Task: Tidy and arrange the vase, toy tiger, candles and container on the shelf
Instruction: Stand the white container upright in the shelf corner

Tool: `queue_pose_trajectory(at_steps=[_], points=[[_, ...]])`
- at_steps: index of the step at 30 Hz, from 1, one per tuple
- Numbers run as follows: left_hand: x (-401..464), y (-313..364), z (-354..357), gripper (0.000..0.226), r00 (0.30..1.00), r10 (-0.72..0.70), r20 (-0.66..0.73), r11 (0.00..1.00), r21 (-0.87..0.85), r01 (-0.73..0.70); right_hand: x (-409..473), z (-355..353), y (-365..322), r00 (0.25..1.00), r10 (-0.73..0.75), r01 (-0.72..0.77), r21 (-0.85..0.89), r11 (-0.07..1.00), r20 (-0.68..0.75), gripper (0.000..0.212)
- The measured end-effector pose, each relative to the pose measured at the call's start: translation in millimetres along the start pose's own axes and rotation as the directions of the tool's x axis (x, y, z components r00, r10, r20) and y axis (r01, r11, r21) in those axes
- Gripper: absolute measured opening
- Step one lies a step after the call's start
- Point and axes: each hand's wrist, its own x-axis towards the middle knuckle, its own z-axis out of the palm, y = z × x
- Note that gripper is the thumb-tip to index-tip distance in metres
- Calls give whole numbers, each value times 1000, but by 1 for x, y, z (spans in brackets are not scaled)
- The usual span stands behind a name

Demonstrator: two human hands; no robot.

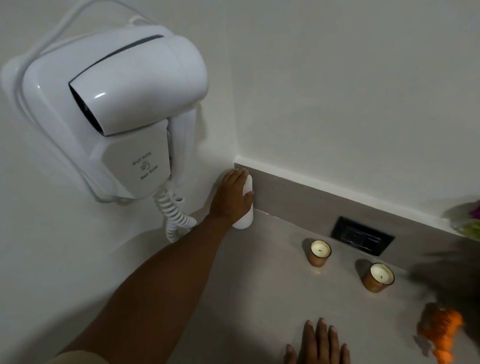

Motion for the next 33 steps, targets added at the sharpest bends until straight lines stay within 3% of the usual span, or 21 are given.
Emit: queue_pose_trajectory(at_steps=[3, 6, 9, 21, 24, 28, 33], points=[[1, 0, -2, 60, 1000, 8, -7, 1000, 21, -8, 0, -1, -2, 1000, 0, 0, 15, 1000, -14, 84], [-2, 7, 4, 68, 1000, 16, -11, 965, 263, -12, 0, 0, -2, 999, 2, -1, 12, 1000, -52, 82], [-8, 16, 12, 70, 998, -57, -36, 924, 376, 67, 0, 0, -1, 998, -4, 4, 8, 1000, -67, 88], [-6, 2, 10, 75, 993, -32, 117, 894, 447, -24, 0, 5, 3, 992, -68, 66, -17, 998, -107, 87], [-15, 11, 7, 81, 996, -36, 81, 851, 525, -12, -2, 4, 4, 989, -77, 74, -27, 997, -129, 89], [-61, 33, 21, 93, 999, -6, 35, 892, 451, -10, -6, -1, 6, 991, -101, 99, -32, 995, -91, 82], [-194, 62, 62, 75, 937, 39, 347, 959, 251, -133, -17, -12, 16, 985, -173, 171, -77, 982, -16, 70]])
